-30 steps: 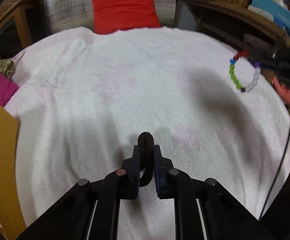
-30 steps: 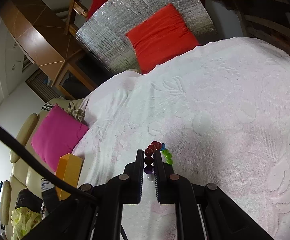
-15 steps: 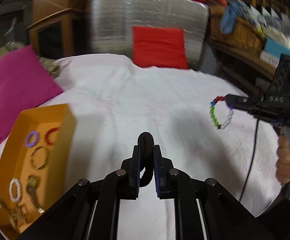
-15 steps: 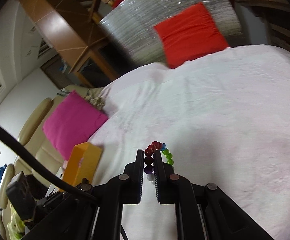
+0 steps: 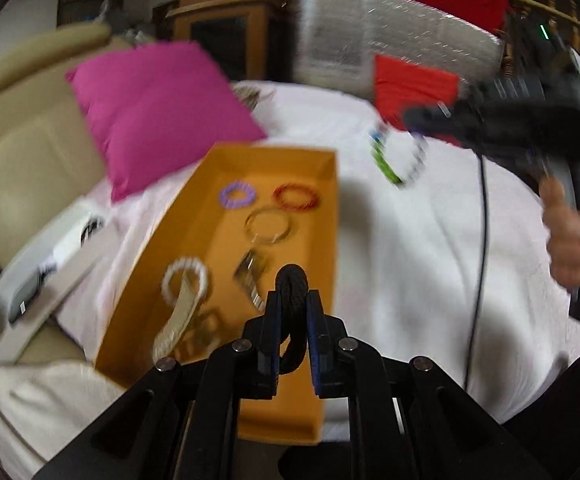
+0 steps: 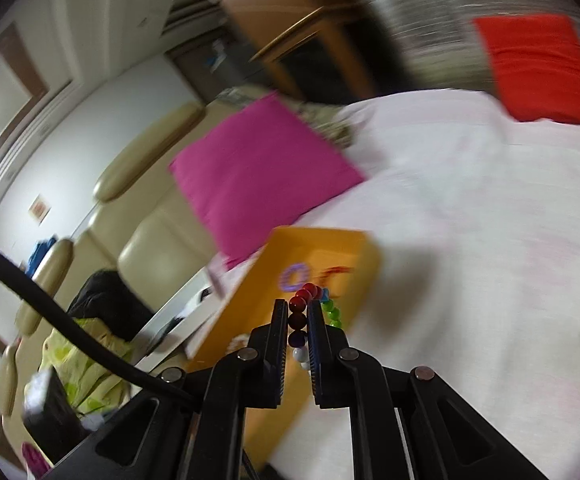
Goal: Organize jewelry
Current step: 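Lower both items into the orange box while both tools open to release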
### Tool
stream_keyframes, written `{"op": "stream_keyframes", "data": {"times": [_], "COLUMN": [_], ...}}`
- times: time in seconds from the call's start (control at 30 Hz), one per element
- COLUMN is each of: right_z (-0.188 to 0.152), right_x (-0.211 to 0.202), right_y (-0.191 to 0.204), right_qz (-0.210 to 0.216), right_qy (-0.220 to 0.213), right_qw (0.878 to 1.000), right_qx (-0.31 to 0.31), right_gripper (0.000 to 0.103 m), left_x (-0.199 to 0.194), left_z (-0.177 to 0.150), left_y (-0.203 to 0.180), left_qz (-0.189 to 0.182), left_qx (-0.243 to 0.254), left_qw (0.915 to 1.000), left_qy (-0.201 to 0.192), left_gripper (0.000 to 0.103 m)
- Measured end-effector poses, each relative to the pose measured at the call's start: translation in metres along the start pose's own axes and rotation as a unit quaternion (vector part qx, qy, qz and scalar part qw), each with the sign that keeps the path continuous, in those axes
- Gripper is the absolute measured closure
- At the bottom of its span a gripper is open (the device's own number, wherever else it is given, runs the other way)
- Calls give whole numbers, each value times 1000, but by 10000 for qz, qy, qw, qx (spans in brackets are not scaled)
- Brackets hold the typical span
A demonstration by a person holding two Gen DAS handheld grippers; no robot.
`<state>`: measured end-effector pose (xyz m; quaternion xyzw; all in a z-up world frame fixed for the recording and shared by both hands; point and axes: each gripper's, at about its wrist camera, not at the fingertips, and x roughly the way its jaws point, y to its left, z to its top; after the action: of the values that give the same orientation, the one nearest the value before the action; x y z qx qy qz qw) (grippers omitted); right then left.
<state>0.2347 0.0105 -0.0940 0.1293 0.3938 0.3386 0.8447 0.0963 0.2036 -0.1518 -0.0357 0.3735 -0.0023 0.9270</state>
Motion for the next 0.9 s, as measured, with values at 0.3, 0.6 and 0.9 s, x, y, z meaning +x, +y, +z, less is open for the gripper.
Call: {"op": "stream_keyframes", "data": {"times": [0.3, 0.6, 0.9], "right_z": [2, -7, -13], "right_x": [139, 227, 254], "right_y": [75, 78, 60], "right_qz": [176, -8, -346], "right_qy": [1048, 1699, 1949], "right_qw": [9937, 9849, 9798], "right_qx": [-360, -331, -299], "right_gripper": [92, 92, 91], "left_x": [48, 73, 90], "left_z": [-27, -33, -36], "left_y": [21, 30, 28], "left_qz": [59, 151, 370], "left_qx": [-286, -421, -385], "left_qw": [9981, 9958, 9927], "left_qy": [546, 805, 1084], "left_gripper": [90, 90, 82]}}
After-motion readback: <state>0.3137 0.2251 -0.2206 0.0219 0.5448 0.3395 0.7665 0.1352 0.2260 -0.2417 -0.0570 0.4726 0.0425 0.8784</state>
